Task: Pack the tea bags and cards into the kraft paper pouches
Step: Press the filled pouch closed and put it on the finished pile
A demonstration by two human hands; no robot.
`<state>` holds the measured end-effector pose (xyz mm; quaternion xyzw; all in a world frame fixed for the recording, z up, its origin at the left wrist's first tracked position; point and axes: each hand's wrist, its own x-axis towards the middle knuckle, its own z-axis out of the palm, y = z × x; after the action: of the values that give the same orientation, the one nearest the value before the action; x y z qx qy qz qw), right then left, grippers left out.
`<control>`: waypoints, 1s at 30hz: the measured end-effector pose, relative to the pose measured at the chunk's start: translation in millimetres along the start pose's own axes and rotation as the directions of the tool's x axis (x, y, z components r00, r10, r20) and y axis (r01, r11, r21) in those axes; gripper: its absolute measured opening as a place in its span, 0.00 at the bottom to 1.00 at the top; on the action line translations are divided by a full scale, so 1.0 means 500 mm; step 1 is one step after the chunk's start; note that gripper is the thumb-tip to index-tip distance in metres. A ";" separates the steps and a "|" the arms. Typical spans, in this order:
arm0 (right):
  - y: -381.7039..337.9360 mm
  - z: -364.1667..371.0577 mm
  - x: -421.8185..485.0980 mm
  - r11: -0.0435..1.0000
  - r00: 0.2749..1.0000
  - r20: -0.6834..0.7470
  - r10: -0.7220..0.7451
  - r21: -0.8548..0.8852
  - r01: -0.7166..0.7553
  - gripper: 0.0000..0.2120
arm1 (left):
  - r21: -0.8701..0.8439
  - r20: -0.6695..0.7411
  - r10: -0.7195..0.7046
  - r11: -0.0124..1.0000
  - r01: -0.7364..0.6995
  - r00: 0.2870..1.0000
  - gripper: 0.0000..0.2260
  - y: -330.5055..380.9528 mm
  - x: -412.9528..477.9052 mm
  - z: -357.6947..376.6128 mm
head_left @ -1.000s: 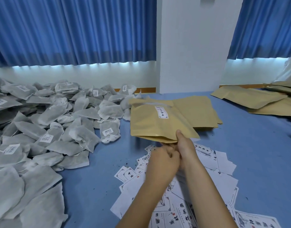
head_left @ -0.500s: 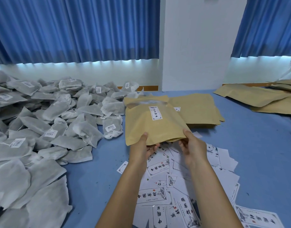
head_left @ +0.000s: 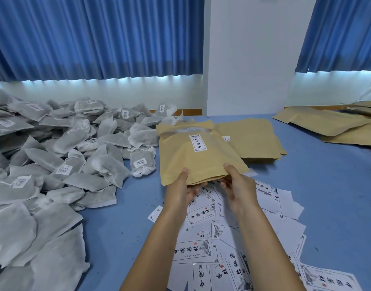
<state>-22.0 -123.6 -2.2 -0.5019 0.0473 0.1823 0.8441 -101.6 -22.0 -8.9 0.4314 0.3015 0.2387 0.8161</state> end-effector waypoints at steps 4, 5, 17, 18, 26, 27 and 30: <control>0.001 -0.002 0.010 0.999 0.999 -0.043 -0.024 -0.035 0.022 0.05 | 0.093 0.013 0.010 0.996 -0.012 1.000 0.07 -0.010 0.002 0.001; 0.001 -0.001 0.011 0.999 0.998 -0.051 -0.024 -0.039 0.022 0.05 | 0.095 0.014 0.011 0.995 -0.013 1.000 0.07 -0.010 0.002 0.000; 0.009 0.003 0.001 0.998 0.999 0.008 -0.053 -0.023 0.053 0.09 | -0.060 0.062 -0.001 0.998 0.005 0.998 0.04 -0.006 -0.008 0.003; 0.010 0.003 -0.001 0.999 0.999 0.027 -0.046 -0.007 0.046 0.10 | -0.068 0.065 0.003 0.998 0.001 0.998 0.03 -0.006 -0.009 0.003; 0.013 0.011 -0.012 1.000 0.999 0.046 -0.001 -0.010 0.002 0.10 | -0.041 0.105 0.025 0.999 -0.021 0.994 0.04 -0.006 -0.019 0.007; 0.013 0.011 -0.012 1.000 0.999 0.043 -0.001 -0.006 0.002 0.10 | -0.043 0.107 0.022 0.999 -0.017 0.994 0.04 -0.005 -0.019 0.007; 0.014 0.010 -0.015 1.000 0.997 0.079 0.010 0.019 -0.011 0.06 | -0.041 0.114 0.020 0.999 -0.015 0.993 0.04 -0.004 -0.016 0.006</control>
<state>-31.8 -118.2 -3.6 -0.4860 0.0183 0.2059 0.8492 -104.8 -29.9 -7.2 0.4306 0.2455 0.2266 0.8384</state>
